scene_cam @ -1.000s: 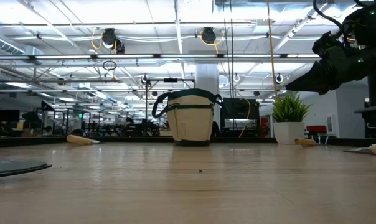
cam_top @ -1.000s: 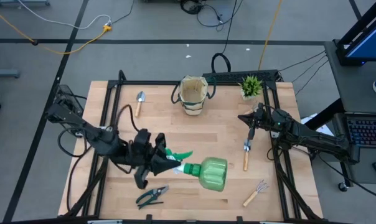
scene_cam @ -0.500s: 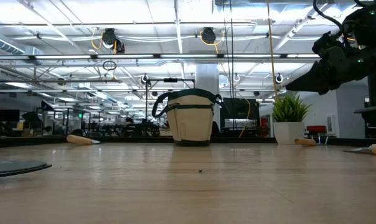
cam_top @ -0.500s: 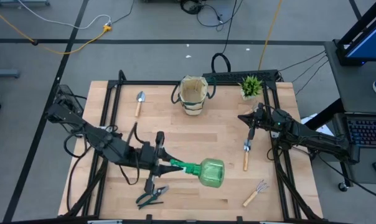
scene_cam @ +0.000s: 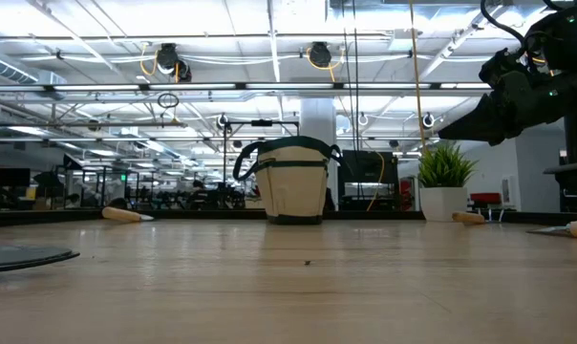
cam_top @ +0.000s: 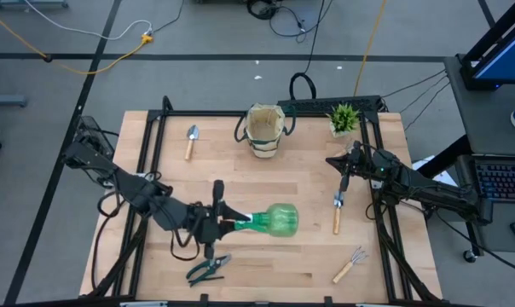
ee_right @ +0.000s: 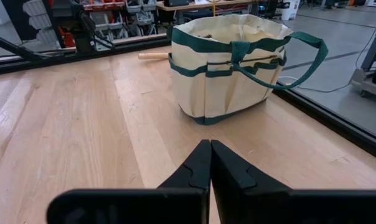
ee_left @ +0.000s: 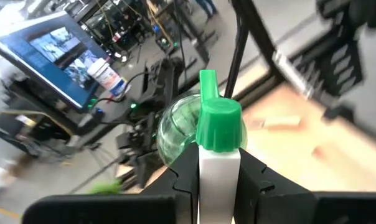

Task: Pick & Place Garden tools in Gardening bag
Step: Put the green spray bottle into the gardening bag

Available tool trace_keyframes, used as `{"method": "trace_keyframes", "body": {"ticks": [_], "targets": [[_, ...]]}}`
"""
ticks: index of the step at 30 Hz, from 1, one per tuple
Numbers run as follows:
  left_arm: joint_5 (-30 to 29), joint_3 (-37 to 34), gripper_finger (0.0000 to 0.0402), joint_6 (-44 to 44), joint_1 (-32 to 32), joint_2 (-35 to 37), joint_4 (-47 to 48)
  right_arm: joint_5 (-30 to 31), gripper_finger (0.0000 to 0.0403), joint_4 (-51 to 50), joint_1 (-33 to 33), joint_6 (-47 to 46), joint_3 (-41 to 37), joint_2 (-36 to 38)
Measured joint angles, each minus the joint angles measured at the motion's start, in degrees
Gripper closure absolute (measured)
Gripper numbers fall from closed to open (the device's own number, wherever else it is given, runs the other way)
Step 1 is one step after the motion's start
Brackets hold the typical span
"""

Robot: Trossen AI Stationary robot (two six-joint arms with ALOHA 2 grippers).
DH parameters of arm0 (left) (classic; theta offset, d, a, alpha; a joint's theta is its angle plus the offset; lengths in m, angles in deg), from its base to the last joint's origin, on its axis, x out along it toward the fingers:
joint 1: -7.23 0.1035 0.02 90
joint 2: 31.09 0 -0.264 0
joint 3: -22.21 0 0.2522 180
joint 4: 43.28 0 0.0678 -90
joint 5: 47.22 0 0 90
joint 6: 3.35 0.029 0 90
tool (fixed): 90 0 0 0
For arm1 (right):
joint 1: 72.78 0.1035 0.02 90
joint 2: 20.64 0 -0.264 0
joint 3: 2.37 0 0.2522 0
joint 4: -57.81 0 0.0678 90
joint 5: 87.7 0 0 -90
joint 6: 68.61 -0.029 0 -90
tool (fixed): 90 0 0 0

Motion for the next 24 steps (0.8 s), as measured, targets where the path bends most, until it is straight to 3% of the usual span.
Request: {"method": "trace_keyframes", "body": {"ticks": [17, 24], "targets": [[-3.60, 0.00, 0.0348, 18.11, 4.68, 0.00, 10.33, 0.02, 0.0403, -0.02, 0.02, -0.17, 0.00, 0.02], [-10.49, 0.00, 0.0348, 28.10, 7.39, 0.00, 16.04, 0.02, 0.0403, -0.04, 0.00, -0.17, 0.00, 0.01]]}}
